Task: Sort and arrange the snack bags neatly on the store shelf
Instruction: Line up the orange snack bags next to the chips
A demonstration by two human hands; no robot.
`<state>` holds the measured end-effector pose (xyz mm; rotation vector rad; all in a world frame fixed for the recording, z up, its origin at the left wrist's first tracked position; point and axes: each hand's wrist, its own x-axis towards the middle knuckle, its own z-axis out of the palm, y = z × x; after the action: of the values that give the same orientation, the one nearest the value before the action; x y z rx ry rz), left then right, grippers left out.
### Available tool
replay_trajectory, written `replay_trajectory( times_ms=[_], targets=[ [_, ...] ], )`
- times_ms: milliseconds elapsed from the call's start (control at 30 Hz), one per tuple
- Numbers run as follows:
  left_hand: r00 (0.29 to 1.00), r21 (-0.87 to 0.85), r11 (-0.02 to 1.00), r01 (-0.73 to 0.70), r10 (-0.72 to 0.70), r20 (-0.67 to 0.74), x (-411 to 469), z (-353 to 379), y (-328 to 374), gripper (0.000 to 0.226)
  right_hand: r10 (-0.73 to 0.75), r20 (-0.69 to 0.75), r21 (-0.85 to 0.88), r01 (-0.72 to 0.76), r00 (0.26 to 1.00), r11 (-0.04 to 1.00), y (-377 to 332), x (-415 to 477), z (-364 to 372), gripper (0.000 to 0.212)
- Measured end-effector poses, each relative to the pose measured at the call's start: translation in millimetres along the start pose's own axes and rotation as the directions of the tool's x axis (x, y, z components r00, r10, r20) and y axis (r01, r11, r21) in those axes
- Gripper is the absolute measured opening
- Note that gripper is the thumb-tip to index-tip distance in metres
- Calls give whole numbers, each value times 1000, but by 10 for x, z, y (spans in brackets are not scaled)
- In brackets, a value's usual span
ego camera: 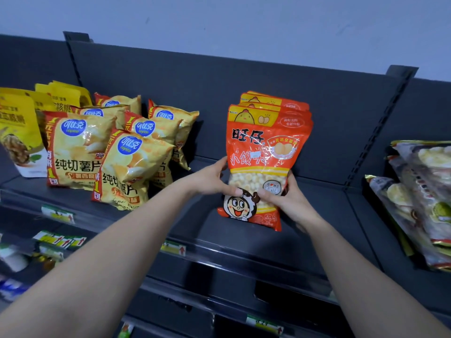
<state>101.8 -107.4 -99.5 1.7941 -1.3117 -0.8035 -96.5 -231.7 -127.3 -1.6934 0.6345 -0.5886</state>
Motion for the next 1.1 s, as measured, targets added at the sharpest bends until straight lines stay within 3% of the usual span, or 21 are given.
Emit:
replay_trajectory(
  times_ms=[167, 300, 467, 700, 1100],
  targets=[
    [998, -202, 979, 8, 5, 66, 130, 44, -66, 109, 49, 75, 51, -53, 996, 997, 14, 130, -67, 130],
    [988, -231, 973, 21, 15, 153, 251, 49, -116, 112, 66, 118, 22, -69, 991, 997, 10, 220, -122, 147],
    [978, -242, 970, -5, 56, 203, 359, 3, -136, 103, 105, 170, -2, -106, 980, 994, 81, 377, -117, 136],
    [978, -282, 958, -42, 98, 185, 322, -101, -181, 101, 49, 167, 37, -56, 985, 998, 97, 419, 4, 101],
    [989, -261, 965, -20, 57, 135, 155, -224, -214, 86, 74, 135, 50, -81, 988, 995, 23, 388, 209, 85]
  ],
)
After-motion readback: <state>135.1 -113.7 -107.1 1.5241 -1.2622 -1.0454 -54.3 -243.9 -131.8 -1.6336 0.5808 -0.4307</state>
